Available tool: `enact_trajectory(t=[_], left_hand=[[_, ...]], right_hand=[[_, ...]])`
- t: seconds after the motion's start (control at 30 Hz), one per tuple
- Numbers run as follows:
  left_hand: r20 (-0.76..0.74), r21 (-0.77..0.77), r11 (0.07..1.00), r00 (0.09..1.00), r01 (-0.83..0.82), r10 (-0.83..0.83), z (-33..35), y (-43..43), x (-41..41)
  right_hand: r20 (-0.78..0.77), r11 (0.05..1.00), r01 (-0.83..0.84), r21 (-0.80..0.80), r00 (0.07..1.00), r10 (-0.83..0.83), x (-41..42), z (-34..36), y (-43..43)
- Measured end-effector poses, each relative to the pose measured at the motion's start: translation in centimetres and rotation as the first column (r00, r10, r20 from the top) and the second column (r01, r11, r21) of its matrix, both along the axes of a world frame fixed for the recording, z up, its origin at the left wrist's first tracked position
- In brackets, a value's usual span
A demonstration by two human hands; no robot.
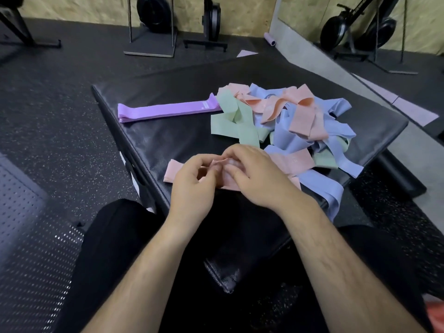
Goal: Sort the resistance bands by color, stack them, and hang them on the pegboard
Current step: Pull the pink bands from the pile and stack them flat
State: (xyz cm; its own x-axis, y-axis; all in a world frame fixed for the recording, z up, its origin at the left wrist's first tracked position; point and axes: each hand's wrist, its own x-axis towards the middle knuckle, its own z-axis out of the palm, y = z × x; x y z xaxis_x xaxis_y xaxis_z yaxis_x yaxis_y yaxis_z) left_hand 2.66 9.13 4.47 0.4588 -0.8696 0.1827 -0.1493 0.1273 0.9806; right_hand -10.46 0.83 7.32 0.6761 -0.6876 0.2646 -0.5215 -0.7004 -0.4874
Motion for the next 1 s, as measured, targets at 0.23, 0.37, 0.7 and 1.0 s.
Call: enact_trajectory(t=[0.23,0.37,0.7,1.0], left_hand=[[-0.003,-0.012,0.991,0.991,-0.137,0.137,-0.2,-0.5,1.5],[-0.118,0.025,0.986,0.979,-0.164,0.166,-0.6,-1.0,2.8],[-0.321,0.011,0.979,0.927,-0.202,0.195,-1.2,-1.8,4.5],[-0.358,0.005,0.972,0.907,-0.235,0.221,-1.7,-2.5,5.6]], right_hand=[[-0.132,0.992,-0.097,0.086,0.985,0.107,1.0,1.5,-1.2],[-0.282,0.992,-0.029,0.119,0.957,0.062,-0.5,1.6,-2.3],[-0.428,0.972,0.227,0.057,0.885,-0.181,-7.2,3.1,-5.2],[-0.032,0.904,0.335,0.265,0.940,-0.339,-12.2,3.2,-5.0]])
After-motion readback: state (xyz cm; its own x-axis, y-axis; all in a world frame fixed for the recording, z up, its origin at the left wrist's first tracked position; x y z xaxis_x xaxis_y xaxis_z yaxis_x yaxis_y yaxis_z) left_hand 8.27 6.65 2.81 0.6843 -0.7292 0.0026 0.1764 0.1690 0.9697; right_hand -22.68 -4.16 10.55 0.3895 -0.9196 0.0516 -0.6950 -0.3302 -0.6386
